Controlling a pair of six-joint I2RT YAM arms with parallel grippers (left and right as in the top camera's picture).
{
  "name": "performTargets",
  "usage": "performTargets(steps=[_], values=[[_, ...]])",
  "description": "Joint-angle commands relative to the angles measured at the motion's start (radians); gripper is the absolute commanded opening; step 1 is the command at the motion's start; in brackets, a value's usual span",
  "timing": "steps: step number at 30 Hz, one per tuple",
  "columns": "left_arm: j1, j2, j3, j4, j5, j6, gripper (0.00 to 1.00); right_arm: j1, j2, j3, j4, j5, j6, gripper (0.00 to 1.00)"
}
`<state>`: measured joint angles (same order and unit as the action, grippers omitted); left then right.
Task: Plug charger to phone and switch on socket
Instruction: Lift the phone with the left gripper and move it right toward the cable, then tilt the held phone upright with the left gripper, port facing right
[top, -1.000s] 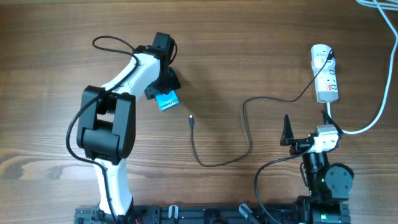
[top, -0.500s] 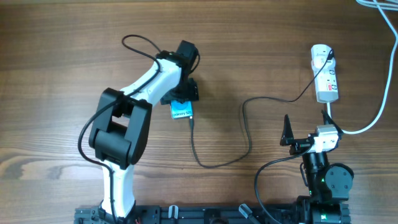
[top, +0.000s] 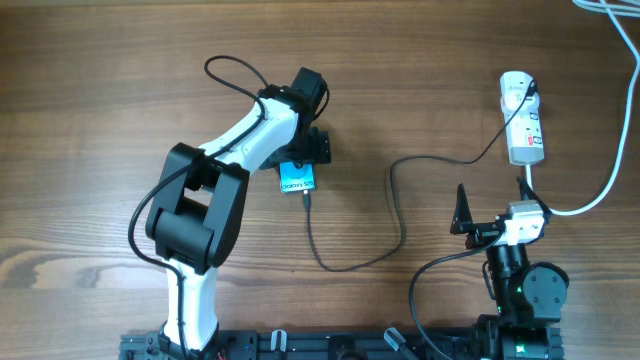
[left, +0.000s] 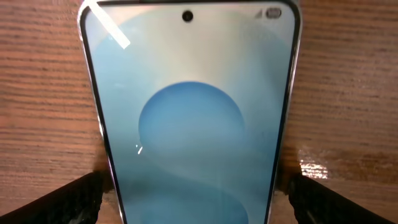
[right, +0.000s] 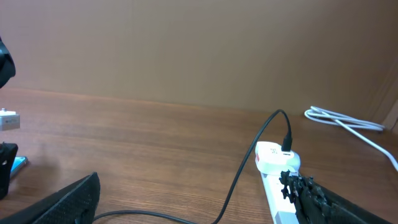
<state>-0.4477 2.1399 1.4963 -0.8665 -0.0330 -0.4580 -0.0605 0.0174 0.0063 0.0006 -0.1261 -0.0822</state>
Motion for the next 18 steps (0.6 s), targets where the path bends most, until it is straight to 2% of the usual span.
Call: performTargets(steps=[1,7,13,18], values=[[0.019,0.132,-0.073,0.032,0.035,-0.006,1.00,-0.002,-0.007,-0.001,0.006,0.015,0.010,1.00],[0.019,0.132,-0.073,0.034,0.035,-0.007,0.87,-0.002,-0.007,-0.001,0.006,0.015,0.010,1.00],[0.019,0.132,-0.074,0.035,0.035,-0.061,0.84,-0.002,-0.007,-0.001,0.006,0.015,0.010,1.00],[0.019,0.132,-0.073,0.037,0.035,-0.082,0.87,-0.002,-0.007,-0.001,0.006,0.015,0.010,1.00]])
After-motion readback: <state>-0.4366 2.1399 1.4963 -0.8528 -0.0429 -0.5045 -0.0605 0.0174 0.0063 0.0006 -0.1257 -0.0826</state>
